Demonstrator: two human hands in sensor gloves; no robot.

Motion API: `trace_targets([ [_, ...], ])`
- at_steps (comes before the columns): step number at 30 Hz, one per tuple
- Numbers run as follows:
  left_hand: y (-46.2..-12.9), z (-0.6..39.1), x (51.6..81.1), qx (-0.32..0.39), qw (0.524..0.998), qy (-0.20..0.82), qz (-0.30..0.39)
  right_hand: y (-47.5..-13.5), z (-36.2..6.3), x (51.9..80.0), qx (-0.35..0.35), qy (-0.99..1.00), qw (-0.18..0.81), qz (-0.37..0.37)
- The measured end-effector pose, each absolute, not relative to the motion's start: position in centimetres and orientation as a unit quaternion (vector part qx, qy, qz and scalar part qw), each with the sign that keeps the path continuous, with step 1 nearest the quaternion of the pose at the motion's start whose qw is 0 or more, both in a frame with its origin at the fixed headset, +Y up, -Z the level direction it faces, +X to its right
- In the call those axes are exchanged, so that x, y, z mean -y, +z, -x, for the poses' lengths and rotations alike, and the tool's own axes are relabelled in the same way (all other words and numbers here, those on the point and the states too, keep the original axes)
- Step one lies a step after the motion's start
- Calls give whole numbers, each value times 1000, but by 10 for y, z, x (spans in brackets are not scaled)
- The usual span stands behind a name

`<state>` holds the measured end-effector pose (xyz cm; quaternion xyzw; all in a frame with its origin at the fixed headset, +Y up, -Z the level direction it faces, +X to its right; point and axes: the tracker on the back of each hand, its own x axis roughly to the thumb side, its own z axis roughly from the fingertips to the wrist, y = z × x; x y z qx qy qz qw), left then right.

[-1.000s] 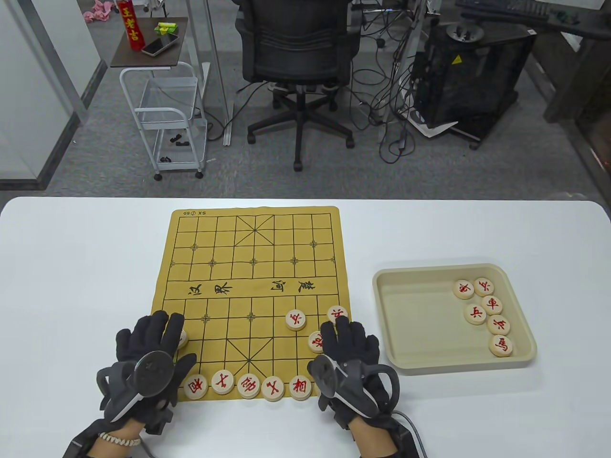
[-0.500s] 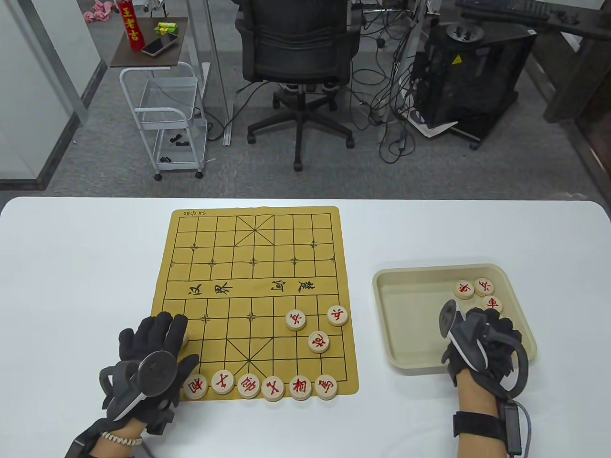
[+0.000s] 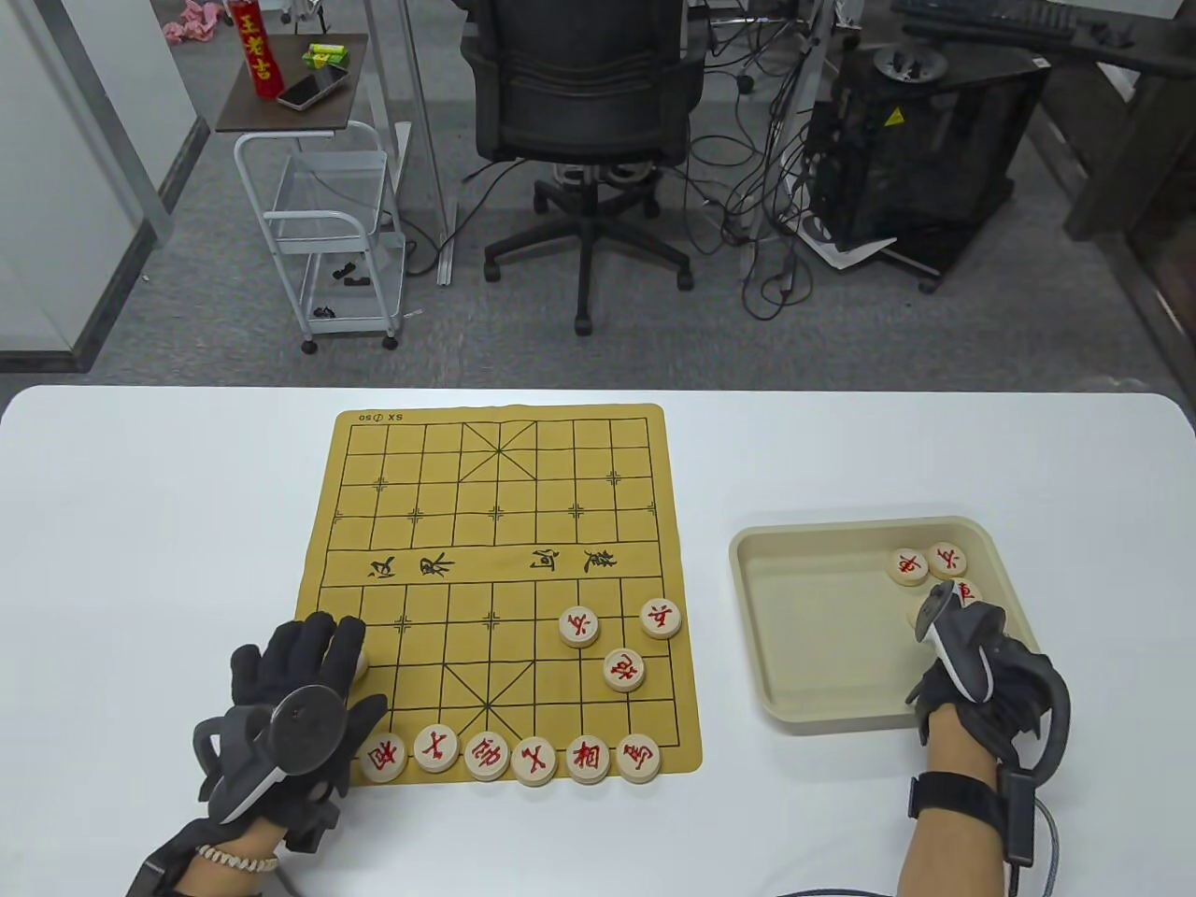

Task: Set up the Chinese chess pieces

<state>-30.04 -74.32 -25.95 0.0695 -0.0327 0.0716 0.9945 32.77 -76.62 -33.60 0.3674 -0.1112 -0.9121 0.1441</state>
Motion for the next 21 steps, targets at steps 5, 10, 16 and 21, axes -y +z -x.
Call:
trace_targets([
  [5, -260, 300, 743, 34, 995, 70, -66, -337, -328, 767, 121, -913, 175, -348],
  [10, -260, 300, 744, 36, 995, 69, -67, -335, -333, 762, 135, -916, 143, -350],
  [16, -260, 299, 744, 36, 995, 66, -64, -328, -333, 762, 70, -925, 142, -347],
  [21, -261, 297, 745, 39, 995, 64, -62, -319, -322, 749, -4, -937, 134, -322],
])
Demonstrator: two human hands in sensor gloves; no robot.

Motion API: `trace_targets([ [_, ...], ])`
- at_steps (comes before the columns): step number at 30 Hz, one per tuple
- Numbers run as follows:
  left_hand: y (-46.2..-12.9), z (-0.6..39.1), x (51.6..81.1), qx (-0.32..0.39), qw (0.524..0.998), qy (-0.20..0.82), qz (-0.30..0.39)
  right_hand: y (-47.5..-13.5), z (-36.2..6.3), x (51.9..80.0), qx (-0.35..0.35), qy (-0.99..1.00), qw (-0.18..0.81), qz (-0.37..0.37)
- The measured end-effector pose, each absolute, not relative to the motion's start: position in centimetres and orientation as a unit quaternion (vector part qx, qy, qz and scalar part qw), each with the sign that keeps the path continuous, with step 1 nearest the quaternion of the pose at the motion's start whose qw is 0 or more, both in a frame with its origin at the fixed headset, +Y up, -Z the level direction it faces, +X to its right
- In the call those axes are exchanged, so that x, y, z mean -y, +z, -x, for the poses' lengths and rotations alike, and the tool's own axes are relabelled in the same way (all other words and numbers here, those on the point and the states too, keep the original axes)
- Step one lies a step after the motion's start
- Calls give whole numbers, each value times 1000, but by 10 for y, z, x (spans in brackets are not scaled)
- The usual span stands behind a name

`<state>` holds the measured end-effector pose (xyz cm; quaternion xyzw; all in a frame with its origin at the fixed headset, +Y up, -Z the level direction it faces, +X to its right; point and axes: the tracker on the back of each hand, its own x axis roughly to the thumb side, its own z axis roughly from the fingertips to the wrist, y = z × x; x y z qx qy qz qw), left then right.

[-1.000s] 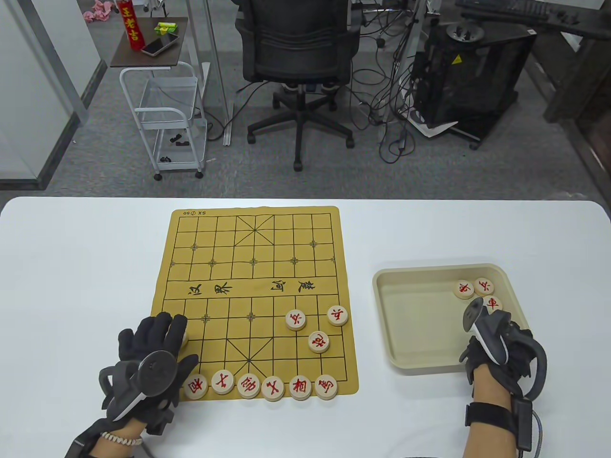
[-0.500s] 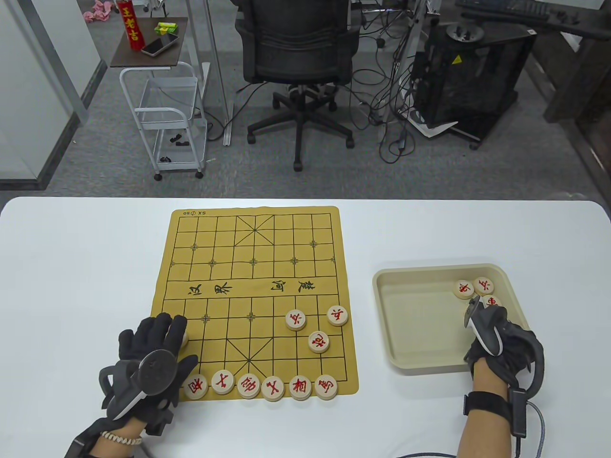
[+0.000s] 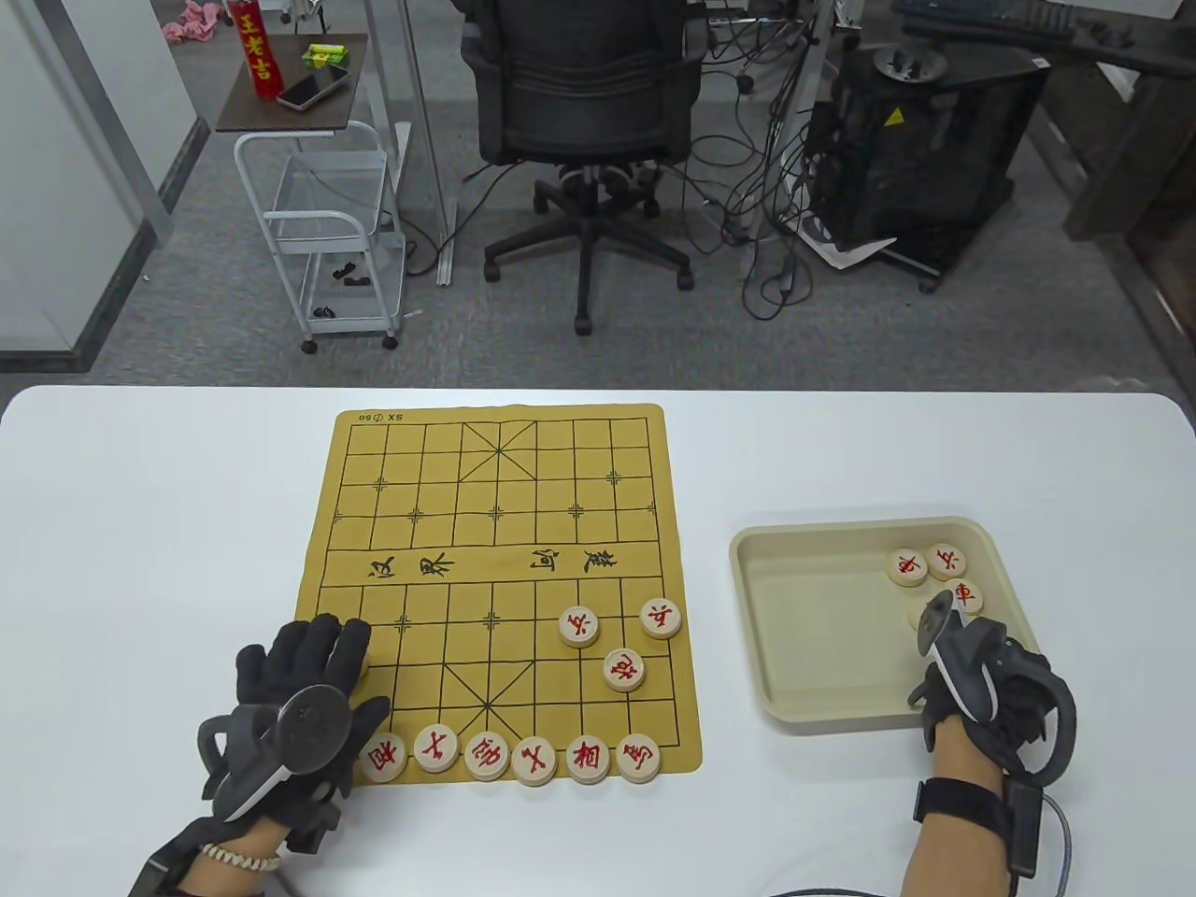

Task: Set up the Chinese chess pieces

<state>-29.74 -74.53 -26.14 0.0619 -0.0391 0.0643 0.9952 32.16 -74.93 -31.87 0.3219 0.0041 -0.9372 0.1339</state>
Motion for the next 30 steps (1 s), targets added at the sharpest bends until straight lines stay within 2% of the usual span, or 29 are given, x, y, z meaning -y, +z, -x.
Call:
trace_targets([
  [5, -262, 297, 746, 41, 995, 65, -62, -306, -285, 721, -72, -960, 62, -265],
  [10, -259, 295, 744, 47, 994, 65, -69, -288, -212, 696, -133, -980, 23, -143],
  [13, -257, 292, 744, 57, 994, 59, -71, -275, -148, 691, -154, -987, -8, -55],
  [21, -254, 291, 743, 66, 993, 56, -74, -241, -25, 704, -182, -974, -77, 113],
  [25, -254, 290, 746, 66, 994, 50, -71, -230, -6, 725, -187, -965, -83, 163],
  [30, -255, 279, 748, 86, 994, 38, -56, -227, -7, 731, -185, -963, -75, 184],
])
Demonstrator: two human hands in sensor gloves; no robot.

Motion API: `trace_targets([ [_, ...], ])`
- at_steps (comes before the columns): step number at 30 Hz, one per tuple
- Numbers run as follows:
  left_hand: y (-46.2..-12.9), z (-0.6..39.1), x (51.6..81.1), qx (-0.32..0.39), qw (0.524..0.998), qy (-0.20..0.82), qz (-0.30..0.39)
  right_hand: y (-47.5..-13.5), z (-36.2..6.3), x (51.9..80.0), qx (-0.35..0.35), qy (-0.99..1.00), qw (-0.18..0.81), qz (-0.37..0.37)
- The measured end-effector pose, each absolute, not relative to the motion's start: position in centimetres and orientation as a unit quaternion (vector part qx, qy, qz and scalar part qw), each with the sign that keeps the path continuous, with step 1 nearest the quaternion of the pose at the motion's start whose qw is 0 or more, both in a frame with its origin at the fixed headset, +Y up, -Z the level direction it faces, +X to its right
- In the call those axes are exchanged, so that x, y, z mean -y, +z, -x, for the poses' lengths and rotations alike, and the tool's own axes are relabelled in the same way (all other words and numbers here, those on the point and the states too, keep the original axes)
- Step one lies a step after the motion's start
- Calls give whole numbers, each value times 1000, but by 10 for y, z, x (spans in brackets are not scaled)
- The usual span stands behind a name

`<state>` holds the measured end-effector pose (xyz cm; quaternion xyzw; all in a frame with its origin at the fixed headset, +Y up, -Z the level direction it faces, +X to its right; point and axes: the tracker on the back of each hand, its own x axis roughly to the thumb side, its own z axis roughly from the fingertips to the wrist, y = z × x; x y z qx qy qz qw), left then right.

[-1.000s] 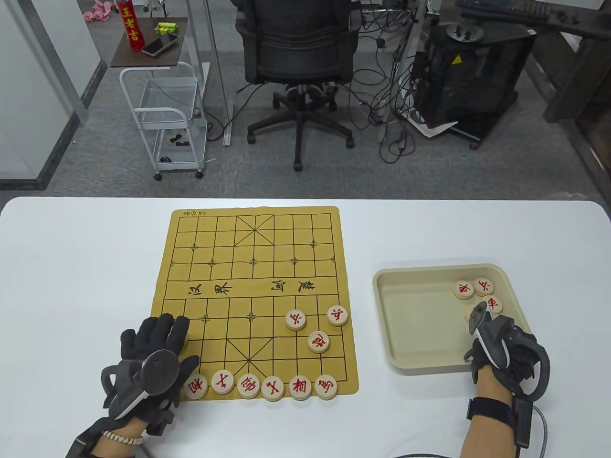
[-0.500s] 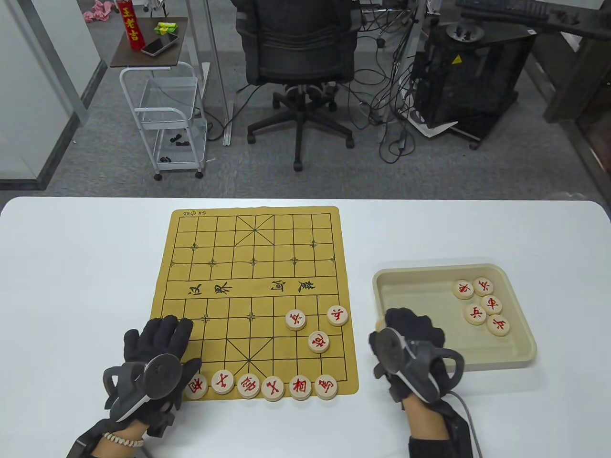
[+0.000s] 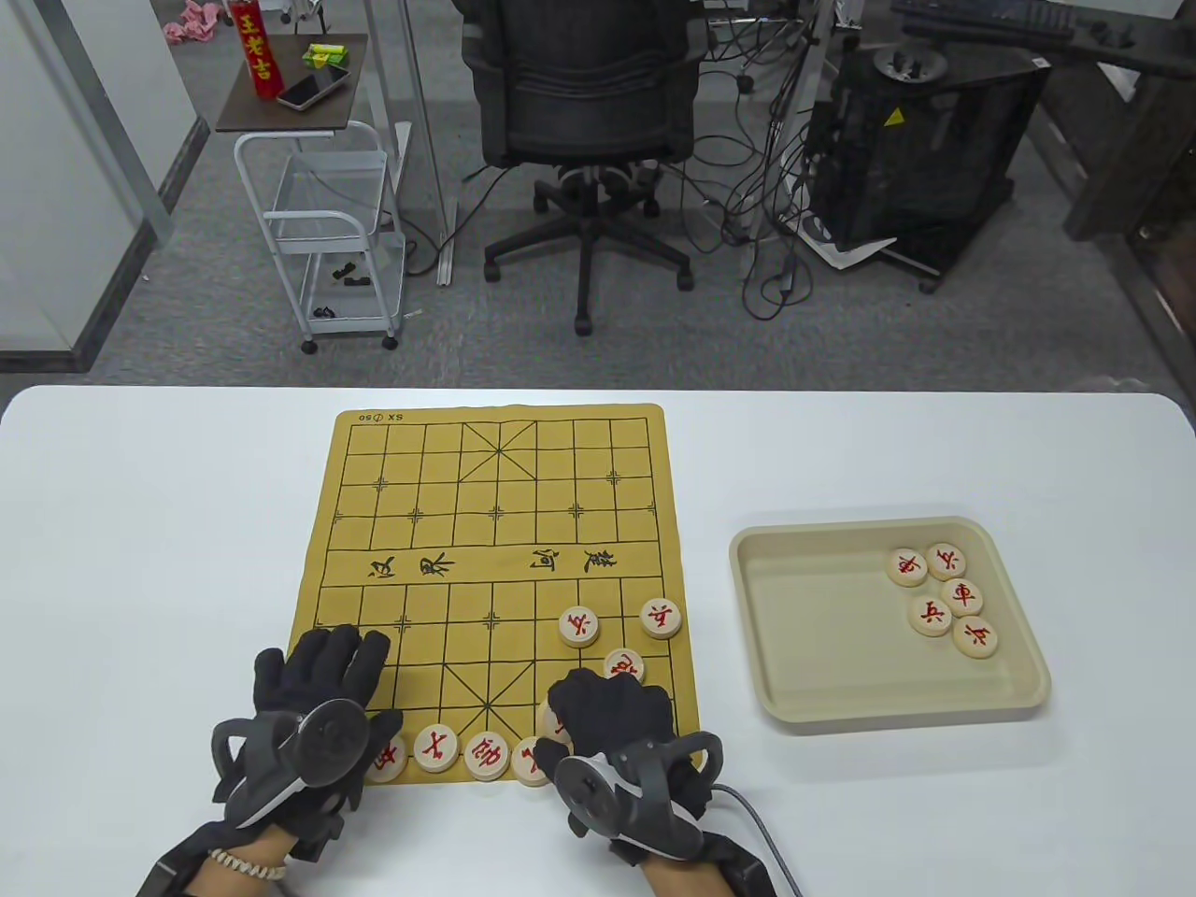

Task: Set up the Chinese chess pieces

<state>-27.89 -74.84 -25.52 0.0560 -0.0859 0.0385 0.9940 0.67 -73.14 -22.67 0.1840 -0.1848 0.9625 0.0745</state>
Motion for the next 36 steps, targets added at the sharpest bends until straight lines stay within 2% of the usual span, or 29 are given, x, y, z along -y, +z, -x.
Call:
trace_targets([
  [4, -251, 260, 746, 128, 989, 76, -26, -226, -7, 730, 190, 960, 85, -185],
  [9, -251, 225, 741, 167, 965, 199, 38, -223, -5, 731, 194, 958, 73, -199],
  [14, -258, 193, 738, 163, 932, 314, 76, -221, -1, 732, 194, 955, 75, -211],
  [20, -266, 171, 743, 143, 927, 337, 84, -215, 6, 732, 202, 950, 76, -224],
  [22, -267, 170, 743, 136, 923, 349, 93, -215, 4, 732, 207, 950, 62, -227],
  [27, -269, 182, 738, 124, 930, 335, 87, -223, -4, 738, 152, 957, 94, -229],
  [32, -268, 220, 723, 107, 956, 262, 70, -239, -24, 750, 71, 978, 56, -189],
  [36, -266, 254, 717, 91, 974, 187, 90, -248, -37, 756, 48, 985, 47, -160],
])
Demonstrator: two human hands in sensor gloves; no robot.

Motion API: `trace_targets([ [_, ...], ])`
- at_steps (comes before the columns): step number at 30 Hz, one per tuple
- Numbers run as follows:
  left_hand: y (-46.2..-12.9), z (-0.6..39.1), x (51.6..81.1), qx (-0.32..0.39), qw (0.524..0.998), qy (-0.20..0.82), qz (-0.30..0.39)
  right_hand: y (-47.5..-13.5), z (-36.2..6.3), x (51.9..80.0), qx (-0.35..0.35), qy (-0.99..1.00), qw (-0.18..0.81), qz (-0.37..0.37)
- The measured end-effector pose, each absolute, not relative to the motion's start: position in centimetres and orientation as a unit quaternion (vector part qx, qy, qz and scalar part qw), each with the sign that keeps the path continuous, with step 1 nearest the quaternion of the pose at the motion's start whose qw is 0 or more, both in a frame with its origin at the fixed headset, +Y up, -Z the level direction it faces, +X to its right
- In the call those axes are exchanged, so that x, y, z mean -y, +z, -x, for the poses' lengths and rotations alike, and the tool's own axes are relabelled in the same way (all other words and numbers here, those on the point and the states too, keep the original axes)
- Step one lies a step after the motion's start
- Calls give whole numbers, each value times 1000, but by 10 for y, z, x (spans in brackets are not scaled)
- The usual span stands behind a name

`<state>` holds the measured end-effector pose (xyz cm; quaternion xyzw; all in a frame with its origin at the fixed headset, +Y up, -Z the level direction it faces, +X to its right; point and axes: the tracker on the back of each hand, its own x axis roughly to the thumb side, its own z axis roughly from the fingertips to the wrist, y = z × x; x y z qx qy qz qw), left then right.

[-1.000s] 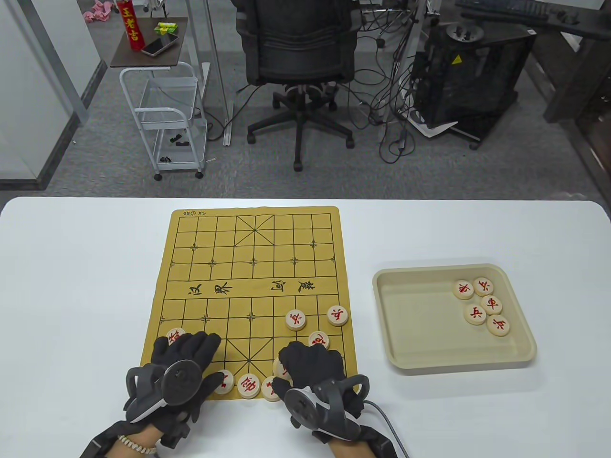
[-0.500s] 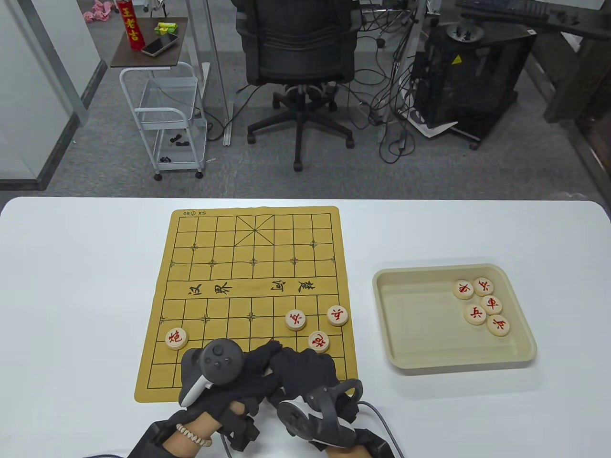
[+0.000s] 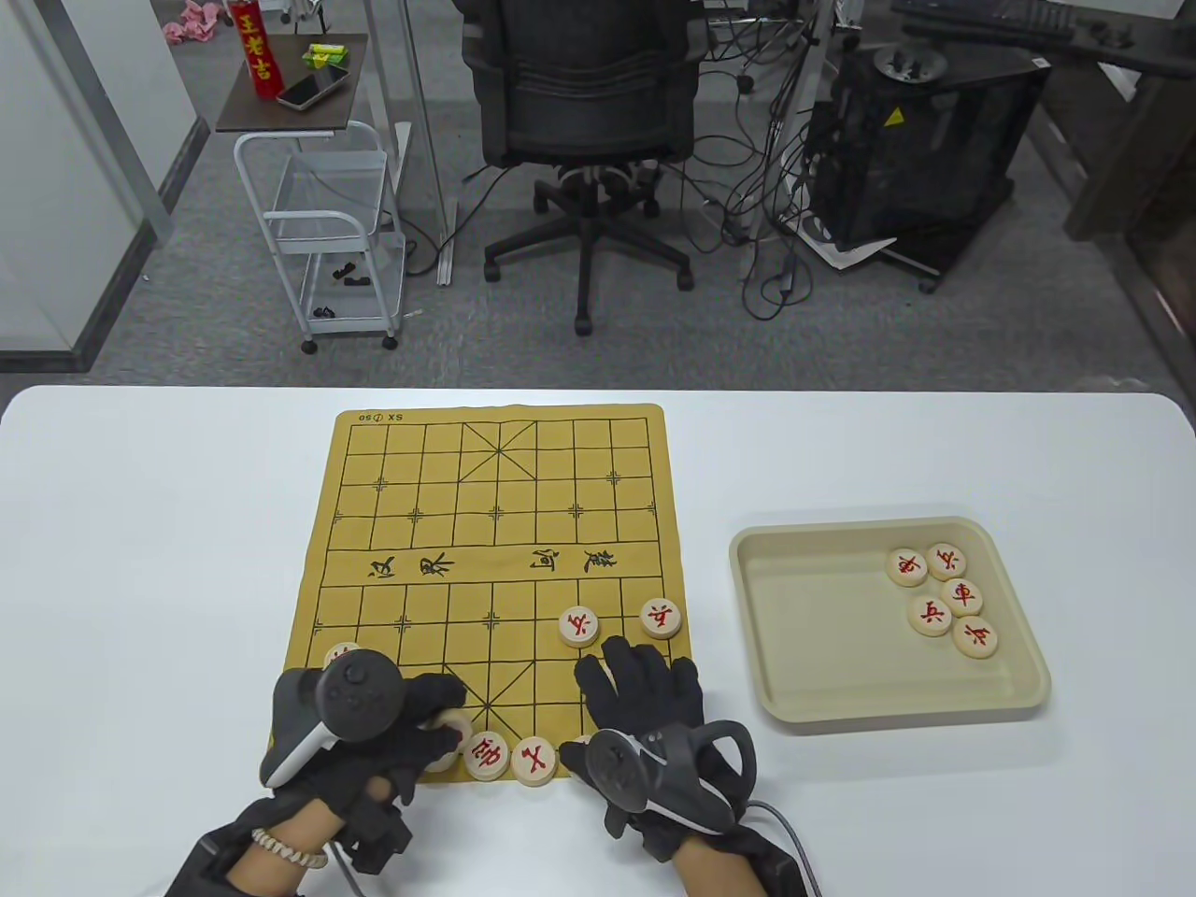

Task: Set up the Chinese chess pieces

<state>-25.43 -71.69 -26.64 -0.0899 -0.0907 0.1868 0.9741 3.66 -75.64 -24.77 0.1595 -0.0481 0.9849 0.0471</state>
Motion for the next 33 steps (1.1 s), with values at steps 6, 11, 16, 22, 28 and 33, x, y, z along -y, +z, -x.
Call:
trace_targets([
  [6, -265, 302, 725, 47, 983, 98, 148, -250, -43, 757, 45, 987, 53, -147],
  [11, -268, 324, 747, 23, 975, 91, 202, -250, -40, 758, 42, 987, 54, -147],
  [16, -274, 328, 768, 26, 966, 103, 236, -249, -39, 759, 41, 987, 52, -150],
  [22, -277, 327, 768, 24, 972, 95, 212, -249, -39, 759, 42, 987, 54, -149],
  [28, -274, 318, 766, 21, 988, 11, 155, -248, -39, 759, 43, 986, 55, -150],
  [33, -270, 312, 763, 38, 989, -7, 140, -248, -38, 759, 43, 986, 55, -151],
])
